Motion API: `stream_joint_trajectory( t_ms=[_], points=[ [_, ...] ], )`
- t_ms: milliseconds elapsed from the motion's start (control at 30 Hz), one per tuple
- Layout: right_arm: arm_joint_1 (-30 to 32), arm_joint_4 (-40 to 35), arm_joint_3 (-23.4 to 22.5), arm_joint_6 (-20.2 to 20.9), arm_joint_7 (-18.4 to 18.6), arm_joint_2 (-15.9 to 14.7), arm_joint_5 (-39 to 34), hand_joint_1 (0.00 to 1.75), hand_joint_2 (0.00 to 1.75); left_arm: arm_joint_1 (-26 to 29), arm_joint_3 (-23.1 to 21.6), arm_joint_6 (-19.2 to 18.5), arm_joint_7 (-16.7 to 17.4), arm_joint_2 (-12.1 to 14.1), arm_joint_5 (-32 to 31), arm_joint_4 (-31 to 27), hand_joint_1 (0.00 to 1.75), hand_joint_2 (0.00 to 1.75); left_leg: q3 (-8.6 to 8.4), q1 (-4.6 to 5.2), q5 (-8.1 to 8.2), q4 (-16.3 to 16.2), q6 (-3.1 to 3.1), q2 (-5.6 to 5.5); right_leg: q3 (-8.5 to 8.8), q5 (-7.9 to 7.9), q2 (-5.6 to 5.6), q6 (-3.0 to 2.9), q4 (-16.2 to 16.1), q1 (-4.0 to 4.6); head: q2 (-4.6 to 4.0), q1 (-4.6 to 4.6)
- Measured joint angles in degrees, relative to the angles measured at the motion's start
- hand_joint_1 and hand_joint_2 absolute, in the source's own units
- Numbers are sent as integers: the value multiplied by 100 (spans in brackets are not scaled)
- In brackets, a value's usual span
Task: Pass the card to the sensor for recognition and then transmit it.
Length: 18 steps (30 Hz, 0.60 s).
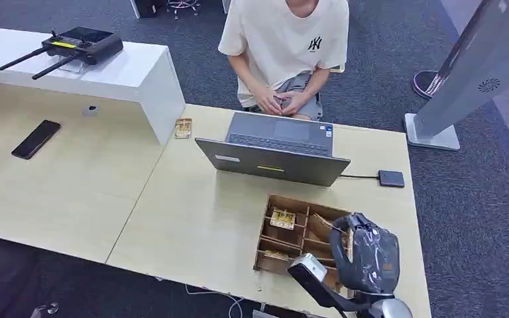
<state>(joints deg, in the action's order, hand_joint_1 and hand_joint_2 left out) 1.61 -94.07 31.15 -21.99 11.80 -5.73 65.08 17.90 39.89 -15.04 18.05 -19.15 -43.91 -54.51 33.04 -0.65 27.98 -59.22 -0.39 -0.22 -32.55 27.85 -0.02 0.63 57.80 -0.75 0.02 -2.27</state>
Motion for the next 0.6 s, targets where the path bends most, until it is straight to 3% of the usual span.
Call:
stream_joint_trajectory(
  t_ms=[167,333,400,600],
  points=[
    [70,-394,-129,109,-192,0,-555,157,175,36,-81,-4,35,-4,68,-66,0,0,0,0,0,0,0,0,0,0,0,0,0,0,0,0],
    [83,-455,-149,116,-227,0,-656,157,175,37,-85,-7,35,-9,72,-72,0,0,0,0,0,0,0,0,0,0,0,0,0,0,0,0],
    [139,-724,-293,96,-470,0,-1076,161,175,60,-101,-9,26,-15,116,-94,0,0,0,0,0,0,0,0,0,0,0,0,0,0,0,0],
    [166,-936,-381,46,-662,0,-1353,169,175,91,-129,0,-6,-33,157,-131,0,0,0,0,0,0,0,0,0,0,0,0,0,0,0,0]
  ],
)
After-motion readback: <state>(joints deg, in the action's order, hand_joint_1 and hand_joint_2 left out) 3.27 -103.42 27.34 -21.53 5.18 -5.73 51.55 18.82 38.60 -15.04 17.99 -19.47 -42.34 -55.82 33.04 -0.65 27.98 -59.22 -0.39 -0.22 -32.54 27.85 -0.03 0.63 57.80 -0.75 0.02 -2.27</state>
